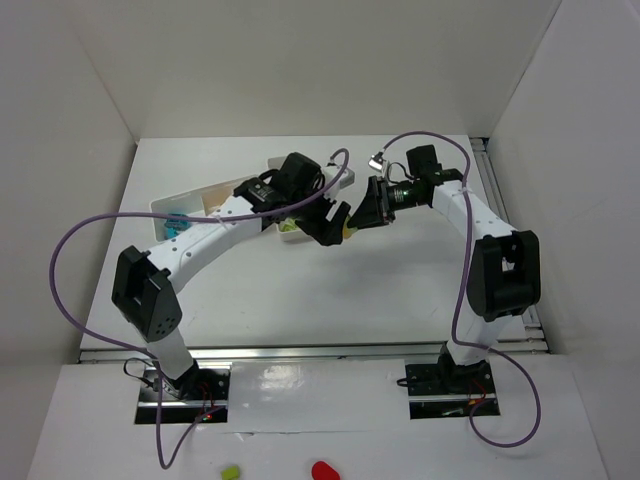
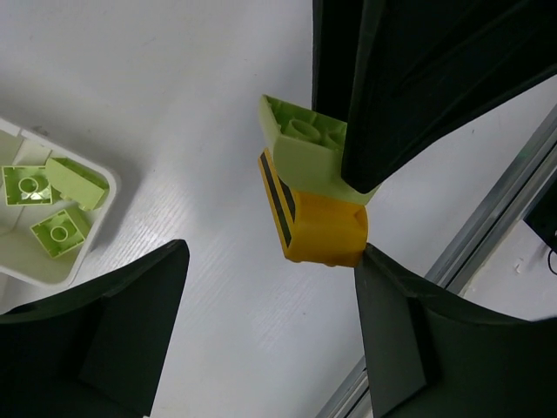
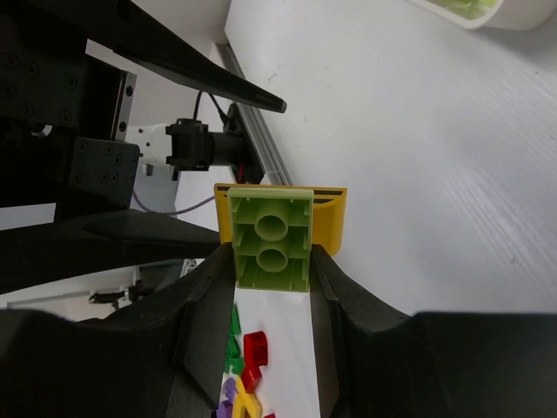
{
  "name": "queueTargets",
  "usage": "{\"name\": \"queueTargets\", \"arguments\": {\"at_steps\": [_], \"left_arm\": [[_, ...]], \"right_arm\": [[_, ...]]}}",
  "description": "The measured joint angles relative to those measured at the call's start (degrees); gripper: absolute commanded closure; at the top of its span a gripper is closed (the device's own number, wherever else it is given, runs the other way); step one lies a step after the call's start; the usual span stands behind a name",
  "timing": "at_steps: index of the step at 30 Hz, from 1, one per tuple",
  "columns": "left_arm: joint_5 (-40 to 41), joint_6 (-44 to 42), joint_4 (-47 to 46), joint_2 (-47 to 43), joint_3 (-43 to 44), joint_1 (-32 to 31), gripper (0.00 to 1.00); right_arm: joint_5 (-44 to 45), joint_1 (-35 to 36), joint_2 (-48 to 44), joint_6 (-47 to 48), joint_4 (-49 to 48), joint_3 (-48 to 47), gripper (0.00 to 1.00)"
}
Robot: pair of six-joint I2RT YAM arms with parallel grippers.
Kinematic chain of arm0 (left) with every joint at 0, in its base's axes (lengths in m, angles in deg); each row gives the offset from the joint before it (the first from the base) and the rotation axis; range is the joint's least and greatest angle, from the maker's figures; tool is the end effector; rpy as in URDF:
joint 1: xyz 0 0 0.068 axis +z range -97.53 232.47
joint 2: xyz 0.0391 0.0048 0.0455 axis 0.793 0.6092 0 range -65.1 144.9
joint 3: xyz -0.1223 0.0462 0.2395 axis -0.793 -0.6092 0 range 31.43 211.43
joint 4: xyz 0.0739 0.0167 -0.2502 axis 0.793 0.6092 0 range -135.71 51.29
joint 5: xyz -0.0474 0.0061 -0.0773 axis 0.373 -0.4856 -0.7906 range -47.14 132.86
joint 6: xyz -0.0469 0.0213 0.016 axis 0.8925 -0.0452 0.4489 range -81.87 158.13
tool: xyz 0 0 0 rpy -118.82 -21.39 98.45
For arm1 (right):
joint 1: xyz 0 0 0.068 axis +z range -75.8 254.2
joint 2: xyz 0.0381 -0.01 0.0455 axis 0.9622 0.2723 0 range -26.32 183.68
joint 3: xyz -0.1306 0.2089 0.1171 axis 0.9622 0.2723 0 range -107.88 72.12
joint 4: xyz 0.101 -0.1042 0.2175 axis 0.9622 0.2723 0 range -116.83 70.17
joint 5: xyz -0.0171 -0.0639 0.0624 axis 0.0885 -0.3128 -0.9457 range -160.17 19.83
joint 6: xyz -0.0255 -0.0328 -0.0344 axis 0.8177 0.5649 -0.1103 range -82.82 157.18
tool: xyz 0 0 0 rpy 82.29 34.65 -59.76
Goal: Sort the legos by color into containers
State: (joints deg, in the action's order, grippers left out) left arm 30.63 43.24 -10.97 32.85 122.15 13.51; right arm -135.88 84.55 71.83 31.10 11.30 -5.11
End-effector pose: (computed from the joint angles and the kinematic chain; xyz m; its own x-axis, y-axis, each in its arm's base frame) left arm 0.2970 -0.2498 0.3309 -0.5836 0.3599 -0.7279 0.6877 0.6958 -0.2073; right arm 0.3418 0.0955 0.2674 -0.8956 -0.1193 -0.4285 -0.4426 0.3348 0.8319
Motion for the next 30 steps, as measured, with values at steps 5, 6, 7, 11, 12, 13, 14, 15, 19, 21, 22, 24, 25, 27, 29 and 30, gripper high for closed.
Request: {"name": "queueTargets", "arguments": {"at_steps": [5, 6, 7, 11, 12, 13, 14, 15, 19, 21, 22, 24, 25, 27, 29, 30], "left_arm": [[0.33, -0.55, -0.24, 0.0, -0.04, -0.61, 0.17], [0.42, -0.55, -0.28, 0.0, -0.09, -0.72, 0.19], [0.42, -0.59, -0.28, 0.0, -0.09, -0.81, 0.21], [0.17, -0.59, -0.31, 0.0, -0.09, -1.42, 0.36], [-0.07, -0.59, -0.31, 0.0, -0.09, -1.55, 0.41], [-0.44, -0.61, -0.33, 0.0, -0.09, -1.68, 0.49], [-0.76, -0.48, -0.35, 0.0, -0.09, -1.79, 0.52], [-1.27, -0.48, -0.35, 0.0, -0.09, -1.86, 0.55], [-1.9, -0.72, -0.15, 0.0, -0.09, -1.86, 0.81], [-2.05, -0.61, -0.13, 0.0, -0.09, -1.79, 1.0], [-2.03, -0.59, -0.09, 0.0, -0.09, -1.79, 1.0], [-1.99, -0.57, -0.07, 0.09, -0.09, -1.79, 1.0], [-1.99, -0.44, -0.09, 0.11, -0.09, -1.79, 1.0], [-1.99, -0.22, -0.5, 0.11, -0.28, -1.79, 1.0], [-2.08, 0.31, -1.99, -0.13, -1.51, -1.73, 1.0], [-2.03, 0.87, -3.04, -0.46, -2.54, -1.73, 1.0]], "right_arm": [[-2.19, 0.0, 0.96, 0.96, 0.61, 0.0, 0.88], [-2.45, 0.0, 1.16, 1.11, 0.7, 0.0, 0.88], [-2.64, 0.0, 1.33, 1.25, 0.79, 0.0, 0.88], [-3.17, 0.0, 1.75, 1.46, 0.83, 0.0, 0.88], [-3.21, 0.0, 1.77, 1.49, 0.9, 0.0, 0.88], [-3.19, 0.0, 1.77, 1.51, 0.87, 0.0, 0.88], [-3.23, 0.0, 1.77, 1.53, 0.87, 0.0, 0.88], [-3.13, 0.0, 1.77, 1.55, 0.83, 0.0, 0.88], [-3.23, -0.15, 1.86, 2.14, 0.87, 0.0, 0.88], [-3.43, -0.17, 2.03, 2.12, 0.92, 0.0, 0.88], [-3.58, -0.28, 2.14, 2.05, 0.92, 0.0, 0.88], [-3.65, -0.66, 2.36, 1.46, 0.76, 0.0, 0.88], [-3.67, -0.74, 2.43, 1.07, 0.68, 0.0, 0.88], [-3.76, -0.9, 2.51, 0.33, 0.44, 0.0, 0.88], [-3.26, -0.96, 2.54, -0.35, 0.04, 0.0, 0.88], [-2.84, -1.01, 2.56, -0.7, -0.28, 0.0, 0.88]]}}
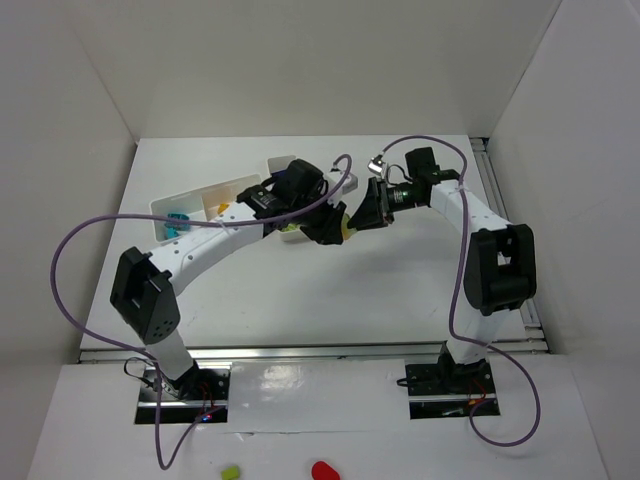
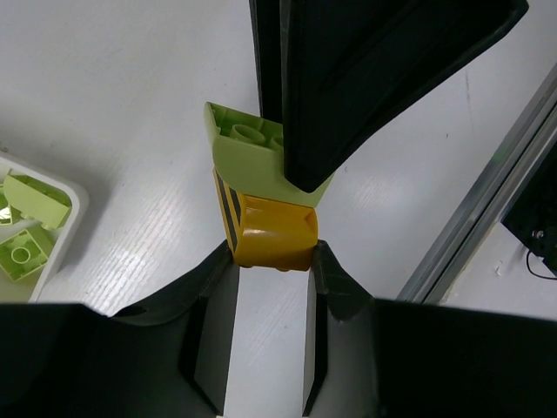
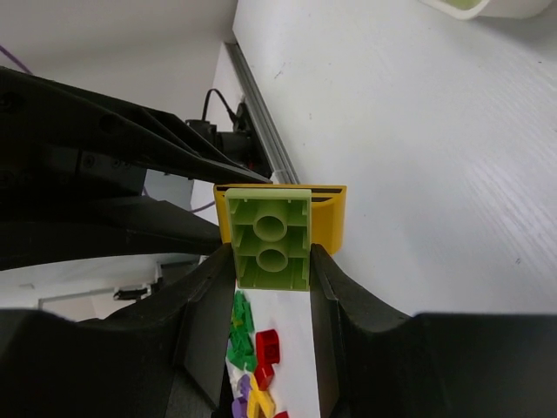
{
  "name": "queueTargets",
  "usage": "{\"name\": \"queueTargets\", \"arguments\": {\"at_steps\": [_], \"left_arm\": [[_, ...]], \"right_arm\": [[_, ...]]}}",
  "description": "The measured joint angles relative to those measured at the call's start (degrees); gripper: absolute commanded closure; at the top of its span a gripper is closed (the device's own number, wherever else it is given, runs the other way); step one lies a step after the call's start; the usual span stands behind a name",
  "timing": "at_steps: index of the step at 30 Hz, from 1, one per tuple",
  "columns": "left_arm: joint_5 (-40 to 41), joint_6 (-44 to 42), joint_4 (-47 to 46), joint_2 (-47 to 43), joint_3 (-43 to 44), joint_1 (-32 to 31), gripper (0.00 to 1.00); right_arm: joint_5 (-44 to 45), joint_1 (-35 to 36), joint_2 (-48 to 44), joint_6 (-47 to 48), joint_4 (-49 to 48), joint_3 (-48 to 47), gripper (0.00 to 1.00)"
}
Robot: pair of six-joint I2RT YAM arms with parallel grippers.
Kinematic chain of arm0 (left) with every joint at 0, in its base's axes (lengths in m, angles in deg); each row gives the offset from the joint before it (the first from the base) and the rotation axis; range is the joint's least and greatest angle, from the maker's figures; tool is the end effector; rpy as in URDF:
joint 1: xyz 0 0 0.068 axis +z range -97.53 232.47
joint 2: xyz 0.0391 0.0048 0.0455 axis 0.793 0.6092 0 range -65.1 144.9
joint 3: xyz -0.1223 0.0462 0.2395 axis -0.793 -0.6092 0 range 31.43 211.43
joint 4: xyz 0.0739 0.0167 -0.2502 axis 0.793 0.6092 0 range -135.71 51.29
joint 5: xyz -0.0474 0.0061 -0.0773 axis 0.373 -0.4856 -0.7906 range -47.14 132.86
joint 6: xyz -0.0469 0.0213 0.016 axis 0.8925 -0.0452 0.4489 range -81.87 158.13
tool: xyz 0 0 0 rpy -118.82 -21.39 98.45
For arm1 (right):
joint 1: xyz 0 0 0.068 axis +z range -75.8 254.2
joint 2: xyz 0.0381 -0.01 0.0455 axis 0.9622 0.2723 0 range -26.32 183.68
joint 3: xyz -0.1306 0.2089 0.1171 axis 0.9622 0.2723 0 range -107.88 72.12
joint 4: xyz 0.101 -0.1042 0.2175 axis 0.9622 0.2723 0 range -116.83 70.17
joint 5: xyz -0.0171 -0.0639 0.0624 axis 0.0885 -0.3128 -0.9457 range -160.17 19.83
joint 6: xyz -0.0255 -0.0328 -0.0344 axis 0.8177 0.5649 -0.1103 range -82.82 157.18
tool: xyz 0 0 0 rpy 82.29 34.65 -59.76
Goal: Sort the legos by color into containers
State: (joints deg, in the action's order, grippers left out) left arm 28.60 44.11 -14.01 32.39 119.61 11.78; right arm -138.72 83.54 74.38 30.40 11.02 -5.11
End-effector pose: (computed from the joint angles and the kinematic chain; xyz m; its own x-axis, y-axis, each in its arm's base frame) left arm 0.2883 -0.2594 0.3236 -0.5754 0.3615 -0.7337 0.7168 0.6550 -0.2394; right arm 0.3493 0.0912 0.2540 -0.9187 -0.1074 -0.3800 -0.3943 0.3030 0.8676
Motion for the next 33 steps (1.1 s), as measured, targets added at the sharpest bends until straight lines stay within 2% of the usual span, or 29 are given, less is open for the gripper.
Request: {"name": "queueTargets", "arguments": {"at_steps": [13, 25, 29, 33], "left_arm": [[0.15, 1.86, -4.74, -1.49, -3.87, 1.55, 1.0], [4.68, 1.09, 1.57, -1.46, -5.31, 6.78, 1.0], [7.26, 2.47, 3.17, -1.97, -5.29, 11.34, 1.0], [9.81, 6.8, 5.11, -3.69, -5.2, 21.16, 1.0]], "right_arm": [[0.5, 0.02, 1.03, -2.64, -2.32, -0.44, 0.88], [2.75, -2.71, 1.05, -3.98, -1.36, -0.68, 0.88], [8.24, -2.45, 2.49, -3.96, -0.04, -3.61, 0.88], [15.89, -1.01, 4.66, -4.61, 0.24, -8.04, 0.88]]}}
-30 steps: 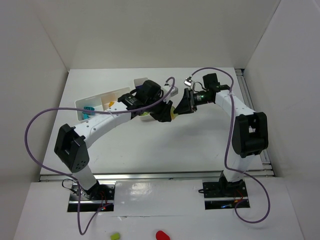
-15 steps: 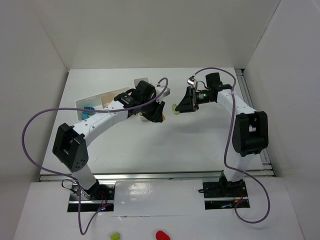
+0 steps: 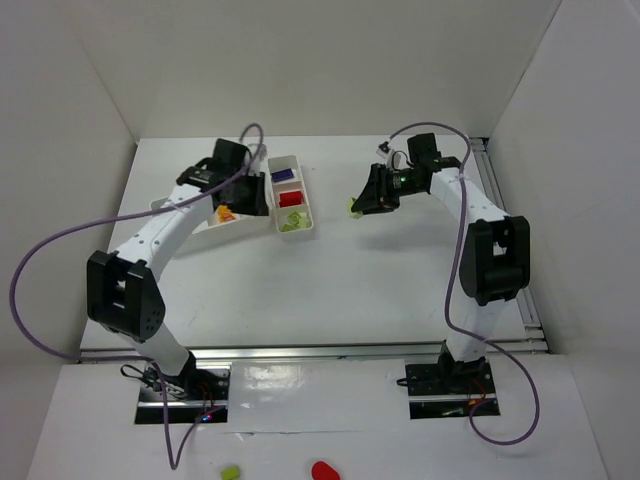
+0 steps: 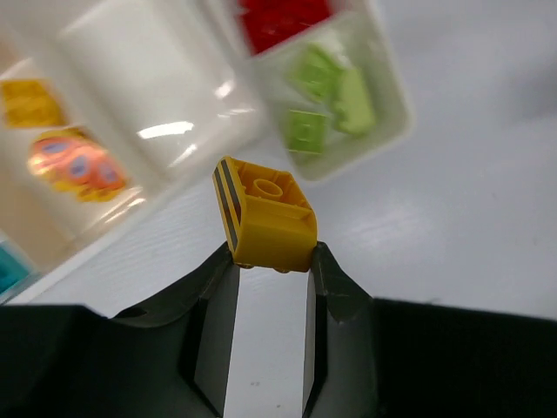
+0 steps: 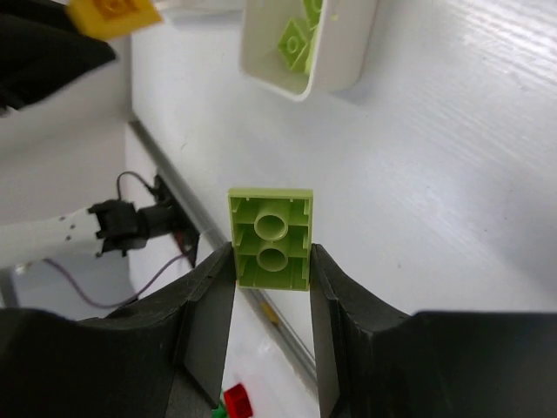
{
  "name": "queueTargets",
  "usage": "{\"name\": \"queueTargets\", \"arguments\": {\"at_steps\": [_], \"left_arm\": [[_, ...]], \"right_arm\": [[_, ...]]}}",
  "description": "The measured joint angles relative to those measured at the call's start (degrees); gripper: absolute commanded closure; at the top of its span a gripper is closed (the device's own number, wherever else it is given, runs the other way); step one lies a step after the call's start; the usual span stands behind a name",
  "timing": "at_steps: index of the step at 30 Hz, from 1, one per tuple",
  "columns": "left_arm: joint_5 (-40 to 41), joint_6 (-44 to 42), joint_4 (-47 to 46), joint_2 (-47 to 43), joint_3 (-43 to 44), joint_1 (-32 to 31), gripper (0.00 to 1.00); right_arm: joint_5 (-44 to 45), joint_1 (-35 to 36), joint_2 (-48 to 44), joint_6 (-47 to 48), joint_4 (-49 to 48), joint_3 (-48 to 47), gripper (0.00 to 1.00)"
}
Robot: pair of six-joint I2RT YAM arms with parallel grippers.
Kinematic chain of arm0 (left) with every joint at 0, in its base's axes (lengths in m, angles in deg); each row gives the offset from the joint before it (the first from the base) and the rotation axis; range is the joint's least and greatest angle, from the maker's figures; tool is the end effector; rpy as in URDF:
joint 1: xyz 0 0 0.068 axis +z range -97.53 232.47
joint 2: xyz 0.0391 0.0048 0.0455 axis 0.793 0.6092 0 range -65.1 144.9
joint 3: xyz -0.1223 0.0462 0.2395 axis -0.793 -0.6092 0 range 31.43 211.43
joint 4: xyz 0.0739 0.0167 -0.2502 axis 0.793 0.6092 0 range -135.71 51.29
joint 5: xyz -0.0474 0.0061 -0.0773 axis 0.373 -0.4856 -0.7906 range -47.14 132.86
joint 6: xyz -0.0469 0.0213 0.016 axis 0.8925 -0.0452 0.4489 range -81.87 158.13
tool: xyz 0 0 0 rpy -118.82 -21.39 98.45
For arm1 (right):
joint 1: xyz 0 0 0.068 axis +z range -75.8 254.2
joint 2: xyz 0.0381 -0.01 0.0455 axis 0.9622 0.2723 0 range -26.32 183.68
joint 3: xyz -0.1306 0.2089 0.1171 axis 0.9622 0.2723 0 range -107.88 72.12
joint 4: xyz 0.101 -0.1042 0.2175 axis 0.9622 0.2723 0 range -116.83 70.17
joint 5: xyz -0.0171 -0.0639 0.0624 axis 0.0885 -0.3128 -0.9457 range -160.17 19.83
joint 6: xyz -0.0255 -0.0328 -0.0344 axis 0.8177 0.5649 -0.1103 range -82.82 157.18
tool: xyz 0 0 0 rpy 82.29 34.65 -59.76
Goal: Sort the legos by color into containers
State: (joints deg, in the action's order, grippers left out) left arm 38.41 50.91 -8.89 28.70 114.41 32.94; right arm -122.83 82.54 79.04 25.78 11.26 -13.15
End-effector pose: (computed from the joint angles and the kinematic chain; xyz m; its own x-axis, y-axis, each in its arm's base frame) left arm 0.3414 -0.1240 0.3090 -0.7638 0.0369 -0.6444 0.2190 0.9540 -0.2050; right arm 0.3828 0.0849 0.2590 -0.9236 -0.0142 -0.3832 -0.3266 0.5529 0.7666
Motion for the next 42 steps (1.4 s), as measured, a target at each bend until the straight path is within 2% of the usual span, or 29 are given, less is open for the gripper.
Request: {"name": "queueTargets", "arguments": {"at_steps": [3, 6, 12, 19, 22, 23, 24, 32, 42], "left_arm": [[2.47, 4.2, 1.66, -1.27, 0.66, 6.73, 1.0], [4.63, 7.67, 2.99, -1.88, 1.25, 10.08, 1.0], [6.21, 11.98, 4.52, -0.39, 2.71, 13.57, 1.0], [9.75, 14.84, 4.96, 8.24, 6.99, 14.91, 1.0], [11.32, 16.0, 6.16, 11.47, 9.97, 14.91, 0.47], [11.85, 16.13, 6.6, 12.52, 11.23, 14.88, 0.26], [12.44, 16.31, 6.88, 13.35, 12.28, 14.78, 0.0], [14.05, 15.98, 9.16, 13.11, 17.35, 13.31, 0.0], [11.91, 17.42, 9.84, 1.33, 18.03, 15.1, 0.01]], "right_arm": [[5.25, 1.7, 0.2, -1.86, -0.94, -1.46, 0.88], [9.22, 2.97, 0.2, -4.28, -3.48, -2.1, 0.88], [13.4, 4.63, 2.43, -7.76, -7.52, -6.4, 0.88], [17.33, 7.85, 6.34, -7.63, -8.22, -11.54, 0.88], [18.03, 9.05, 7.02, -7.61, -8.24, -11.61, 0.88], [18.1, 9.42, 7.26, -7.58, -8.28, -11.61, 0.88], [18.14, 9.86, 7.5, -7.58, -8.28, -11.65, 0.88], [19.34, 13.29, 12.33, -6.34, -7.89, -17.0, 0.88], [21.27, 19.06, 22.14, -5.16, -7.48, -28.48, 0.88]]}}
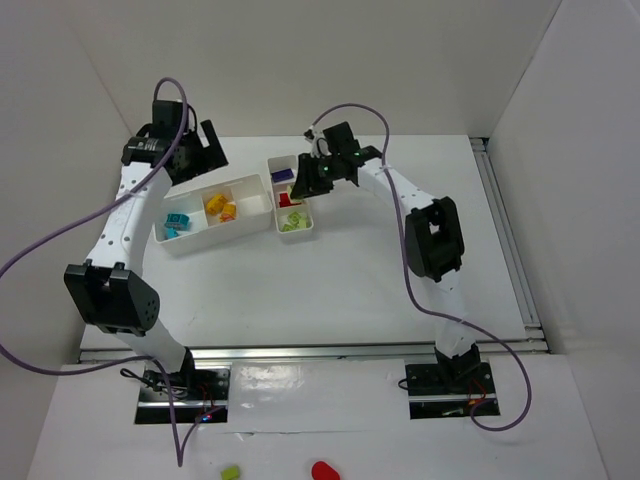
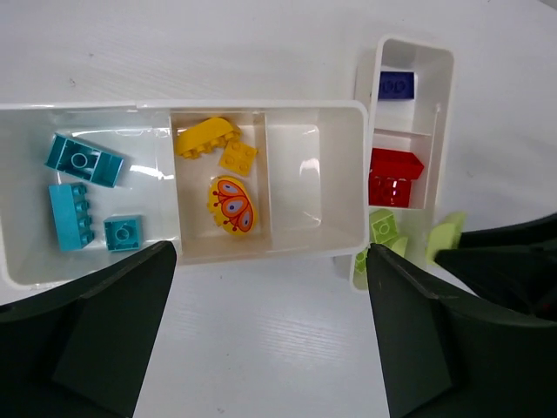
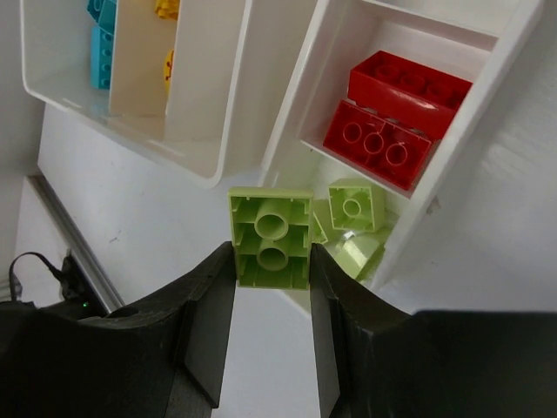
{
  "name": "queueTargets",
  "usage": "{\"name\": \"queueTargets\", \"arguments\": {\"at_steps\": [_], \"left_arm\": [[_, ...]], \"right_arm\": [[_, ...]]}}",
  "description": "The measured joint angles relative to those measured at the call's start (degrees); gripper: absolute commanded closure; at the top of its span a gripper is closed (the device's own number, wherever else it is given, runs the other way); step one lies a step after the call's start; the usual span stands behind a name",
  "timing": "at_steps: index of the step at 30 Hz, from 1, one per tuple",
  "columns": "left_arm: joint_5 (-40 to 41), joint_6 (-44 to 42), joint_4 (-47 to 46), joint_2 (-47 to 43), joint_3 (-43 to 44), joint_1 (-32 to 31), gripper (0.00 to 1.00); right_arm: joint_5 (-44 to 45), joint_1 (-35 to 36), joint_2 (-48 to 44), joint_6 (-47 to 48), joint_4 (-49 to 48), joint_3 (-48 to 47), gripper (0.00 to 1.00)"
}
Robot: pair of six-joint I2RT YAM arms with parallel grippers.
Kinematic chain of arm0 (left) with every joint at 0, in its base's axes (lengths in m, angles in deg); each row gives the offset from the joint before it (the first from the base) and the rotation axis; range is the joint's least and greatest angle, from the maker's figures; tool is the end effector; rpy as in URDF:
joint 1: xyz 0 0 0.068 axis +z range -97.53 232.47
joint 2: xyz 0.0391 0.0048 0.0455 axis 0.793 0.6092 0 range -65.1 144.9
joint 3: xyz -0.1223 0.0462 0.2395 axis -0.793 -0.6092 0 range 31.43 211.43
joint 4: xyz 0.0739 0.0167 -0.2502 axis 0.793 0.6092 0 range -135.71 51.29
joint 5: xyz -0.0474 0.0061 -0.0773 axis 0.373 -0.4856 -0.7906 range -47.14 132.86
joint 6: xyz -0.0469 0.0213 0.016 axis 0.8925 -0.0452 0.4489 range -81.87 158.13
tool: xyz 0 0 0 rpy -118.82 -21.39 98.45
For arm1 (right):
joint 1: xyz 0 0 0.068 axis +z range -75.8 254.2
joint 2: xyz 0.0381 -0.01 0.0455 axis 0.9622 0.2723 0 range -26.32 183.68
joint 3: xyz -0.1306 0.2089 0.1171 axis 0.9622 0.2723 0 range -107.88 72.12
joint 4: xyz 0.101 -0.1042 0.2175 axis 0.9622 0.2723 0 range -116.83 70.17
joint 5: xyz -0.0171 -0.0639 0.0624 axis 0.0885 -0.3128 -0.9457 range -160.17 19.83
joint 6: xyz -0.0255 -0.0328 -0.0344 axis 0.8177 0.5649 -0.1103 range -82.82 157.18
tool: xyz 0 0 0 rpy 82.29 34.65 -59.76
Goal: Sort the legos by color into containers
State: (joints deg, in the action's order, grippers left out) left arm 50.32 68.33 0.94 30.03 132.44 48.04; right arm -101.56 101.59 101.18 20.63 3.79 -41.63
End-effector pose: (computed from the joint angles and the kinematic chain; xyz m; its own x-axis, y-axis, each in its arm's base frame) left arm 0.3632 -0.0235 0.3899 -0.5519 -0.4575 -0.6972 -0.3461 0.8863 -0.3077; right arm 0.4421 0.2501 0.2500 -0.8013 -0.1413 -0.5814 -0.5164 0.6539 0.5529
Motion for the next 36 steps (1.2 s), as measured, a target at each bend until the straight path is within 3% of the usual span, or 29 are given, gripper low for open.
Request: {"name": "queueTargets", "arguments": {"at_steps": [4, 6, 14, 17, 21, 23, 27, 34, 36], "left_arm": [[-1.38, 0.09, -0.22, -1.22, -0.15, 0.83, 0.01], [-2.1, 0.11, -0.33, -1.2, -0.98, 0.87, 0.02], [-3.78, 0.13, 0.26, -1.14, -1.92, 0.87, 0.02], [-4.24, 0.13, 0.26, -1.14, -1.9, 0.87, 0.02], [-4.76, 0.15, 0.26, -1.11, -1.9, 0.87, 0.02], [-4.92, 0.15, 0.26, -1.11, -1.9, 0.87, 0.02], [-5.18, 0.07, 0.26, -1.09, -1.9, 0.87, 0.02], [-5.31, -0.13, 0.26, -1.03, -1.9, 0.87, 0.02], [-5.35, -0.11, 0.28, -0.85, -1.9, 0.87, 0.02]], "right_arm": [[0.79, 1.73, 4.11, 0.59, 0.39, -3.43, 0.83], [0.94, 2.4, 5.14, 1.03, 0.79, -3.74, 0.6], [3.37, 3.8, 5.46, 4.33, 5.09, -3.85, 0.26], [5.7, 3.15, 2.62, 4.96, 5.33, -0.98, 0.19], [10.43, 0.15, -3.91, 4.9, 5.16, 1.79, 0.19], [14.47, -1.99, -8.02, 4.02, 4.11, 3.06, 0.16], [28.55, -6.43, -16.72, 0.09, 2.82, 8.09, 0.01], [59.93, -12.11, -21.64, -9.9, 8.72, 13.6, 0.01], [64.5, -12.39, -21.59, -11.61, 11.61, 14.45, 0.01]]}}
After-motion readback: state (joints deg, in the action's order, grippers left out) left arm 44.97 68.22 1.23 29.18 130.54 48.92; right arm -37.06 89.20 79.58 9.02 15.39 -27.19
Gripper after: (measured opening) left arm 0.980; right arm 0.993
